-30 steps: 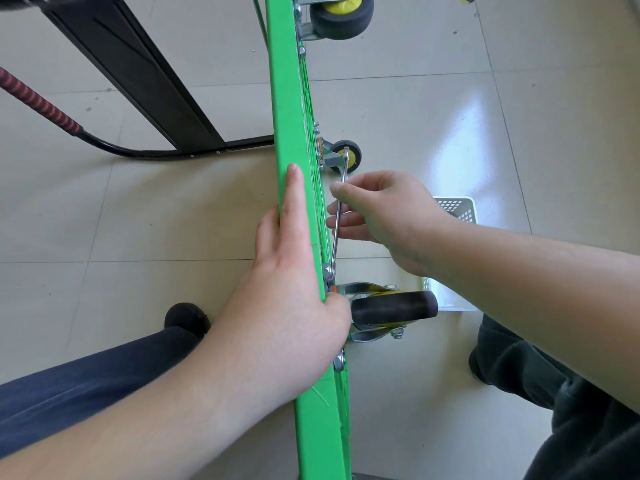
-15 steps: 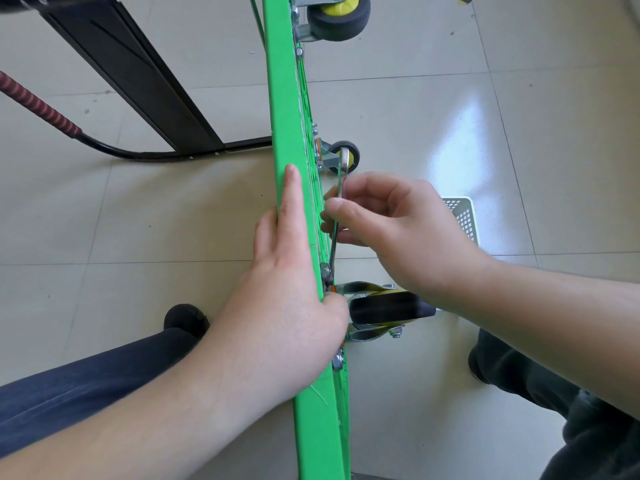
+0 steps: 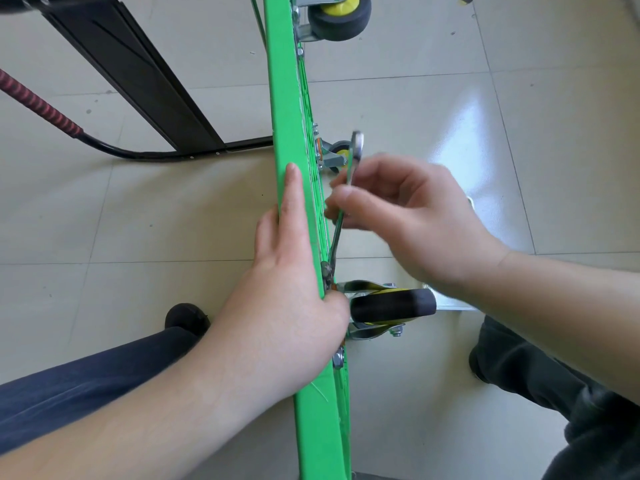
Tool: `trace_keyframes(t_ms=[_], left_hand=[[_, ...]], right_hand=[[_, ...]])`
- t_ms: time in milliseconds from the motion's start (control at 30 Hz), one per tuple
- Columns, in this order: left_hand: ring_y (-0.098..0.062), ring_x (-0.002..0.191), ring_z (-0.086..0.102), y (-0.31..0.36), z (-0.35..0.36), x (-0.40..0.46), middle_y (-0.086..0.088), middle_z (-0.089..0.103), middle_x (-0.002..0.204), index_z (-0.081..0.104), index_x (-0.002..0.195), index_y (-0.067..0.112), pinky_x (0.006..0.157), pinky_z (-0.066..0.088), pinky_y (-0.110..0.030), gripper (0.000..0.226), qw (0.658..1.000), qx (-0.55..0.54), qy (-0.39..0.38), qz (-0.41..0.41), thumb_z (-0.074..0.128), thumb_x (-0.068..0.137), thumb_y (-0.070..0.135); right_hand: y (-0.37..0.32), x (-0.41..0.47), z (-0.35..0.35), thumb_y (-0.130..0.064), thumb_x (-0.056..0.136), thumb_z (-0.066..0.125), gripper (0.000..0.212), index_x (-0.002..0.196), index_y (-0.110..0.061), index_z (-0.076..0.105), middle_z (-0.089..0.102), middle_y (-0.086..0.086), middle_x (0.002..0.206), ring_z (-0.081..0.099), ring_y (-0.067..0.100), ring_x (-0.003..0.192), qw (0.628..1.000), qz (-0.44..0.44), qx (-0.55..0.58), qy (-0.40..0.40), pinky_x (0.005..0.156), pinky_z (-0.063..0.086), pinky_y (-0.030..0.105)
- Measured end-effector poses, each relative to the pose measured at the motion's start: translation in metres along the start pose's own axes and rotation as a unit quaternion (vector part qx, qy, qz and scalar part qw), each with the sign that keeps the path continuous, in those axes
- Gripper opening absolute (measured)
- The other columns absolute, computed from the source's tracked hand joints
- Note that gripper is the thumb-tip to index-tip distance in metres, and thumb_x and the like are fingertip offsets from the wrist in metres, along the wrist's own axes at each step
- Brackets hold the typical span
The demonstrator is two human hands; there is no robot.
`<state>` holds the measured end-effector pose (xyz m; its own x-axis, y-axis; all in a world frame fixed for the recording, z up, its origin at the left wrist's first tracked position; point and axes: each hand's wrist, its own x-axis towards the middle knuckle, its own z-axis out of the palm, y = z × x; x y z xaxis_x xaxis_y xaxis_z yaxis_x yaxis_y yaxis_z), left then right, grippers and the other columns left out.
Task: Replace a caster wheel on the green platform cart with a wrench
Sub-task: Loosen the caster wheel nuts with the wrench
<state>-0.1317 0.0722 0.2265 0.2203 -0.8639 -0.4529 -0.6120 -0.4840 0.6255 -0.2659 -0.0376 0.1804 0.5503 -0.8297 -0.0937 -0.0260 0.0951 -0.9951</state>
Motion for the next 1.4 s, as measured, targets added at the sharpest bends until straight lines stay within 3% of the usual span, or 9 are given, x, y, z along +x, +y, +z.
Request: trace_keyframes(t_ms=[67, 133, 233, 300, 467, 667, 1133, 1400], left_hand=[[-0.016, 0.109, 0.062, 0.001, 0.0, 0.0, 0.032, 0.001, 0.162, -0.034, 0.145, 0.062, 0.081, 0.054, -0.034, 0.121, 1.0, -0.001, 0.001, 0.0, 0.064, 0.089, 0.018], [-0.013, 0.1, 0.059, 0.001, 0.0, 0.001, 0.032, 0.001, 0.162, -0.035, 0.145, 0.062, 0.078, 0.054, -0.033, 0.121, 1.0, 0.003, 0.001, 0.0, 0.064, 0.09, 0.018], [-0.008, 0.089, 0.056, 0.001, 0.0, 0.001, 0.033, 0.003, 0.159, -0.036, 0.143, 0.063, 0.073, 0.053, -0.029, 0.121, 1.0, 0.009, 0.002, -0.001, 0.063, 0.09, 0.018], [-0.009, 0.091, 0.054, 0.001, 0.001, 0.001, 0.033, 0.002, 0.159, -0.036, 0.143, 0.063, 0.076, 0.053, -0.03, 0.121, 1.0, 0.01, 0.0, -0.004, 0.063, 0.09, 0.018], [-0.01, 0.077, 0.063, 0.0, 0.001, 0.0, 0.037, 0.005, 0.154, -0.036, 0.142, 0.064, 0.063, 0.046, -0.015, 0.12, 1.0, 0.021, -0.007, -0.002, 0.063, 0.09, 0.018], [-0.008, 0.068, 0.063, -0.001, 0.001, 0.0, 0.039, 0.005, 0.153, -0.035, 0.142, 0.065, 0.053, 0.048, -0.017, 0.12, 1.0, 0.022, 0.0, 0.003, 0.062, 0.089, 0.017], [-0.013, 0.064, 0.062, -0.001, 0.001, 0.0, 0.037, 0.008, 0.152, -0.034, 0.141, 0.066, 0.049, 0.045, -0.016, 0.12, 1.0, 0.019, 0.0, 0.006, 0.062, 0.089, 0.017], [-0.014, 0.067, 0.061, -0.001, 0.0, 0.0, 0.039, 0.004, 0.154, -0.033, 0.144, 0.064, 0.05, 0.041, -0.015, 0.119, 1.0, 0.017, -0.004, 0.004, 0.061, 0.089, 0.017]], right_hand=[[-0.003, 0.012, -0.003, -0.01, 0.097, 0.069, 0.008, 0.089, -0.013, 0.07, 0.075, 0.009, 0.084, 0.076, 0.03, 0.087, 0.998, 0.027, 0.03, 0.046, 0.087, 0.063, 0.046], [-0.001, 0.023, -0.006, -0.013, 0.098, 0.069, 0.007, 0.092, -0.011, 0.07, 0.075, 0.01, 0.085, 0.075, 0.035, 0.088, 0.994, 0.067, 0.041, 0.082, 0.082, 0.064, 0.04], [0.009, 0.034, -0.007, -0.019, 0.099, 0.068, 0.013, 0.098, -0.006, 0.07, 0.074, 0.01, 0.086, 0.075, 0.029, 0.081, 0.982, 0.137, 0.047, 0.121, 0.073, 0.062, 0.034], [0.016, 0.038, -0.006, -0.022, 0.099, 0.068, 0.016, 0.098, -0.006, 0.071, 0.074, 0.011, 0.085, 0.077, 0.03, 0.081, 0.975, 0.166, 0.044, 0.139, 0.072, 0.063, 0.034], [0.026, 0.046, -0.002, -0.023, 0.098, 0.069, 0.019, 0.094, -0.005, 0.071, 0.073, 0.011, 0.082, 0.076, 0.027, 0.075, 0.972, 0.192, 0.032, 0.134, 0.071, 0.064, 0.036], [0.035, 0.047, 0.003, -0.022, 0.099, 0.068, 0.018, 0.091, -0.006, 0.067, 0.073, 0.014, 0.087, 0.076, 0.026, 0.074, 0.964, 0.234, 0.043, 0.12, 0.069, 0.063, 0.033], [0.049, 0.052, 0.01, -0.021, 0.098, 0.07, 0.022, 0.105, -0.001, 0.065, 0.07, 0.016, 0.087, 0.075, 0.027, 0.07, 0.951, 0.284, 0.063, 0.108, 0.077, 0.065, 0.042], [0.031, 0.04, 0.014, -0.02, 0.099, 0.068, 0.015, 0.095, -0.005, 0.069, 0.072, 0.011, 0.083, 0.075, 0.023, 0.075, 0.977, 0.193, 0.027, 0.083, 0.072, 0.064, 0.033]])
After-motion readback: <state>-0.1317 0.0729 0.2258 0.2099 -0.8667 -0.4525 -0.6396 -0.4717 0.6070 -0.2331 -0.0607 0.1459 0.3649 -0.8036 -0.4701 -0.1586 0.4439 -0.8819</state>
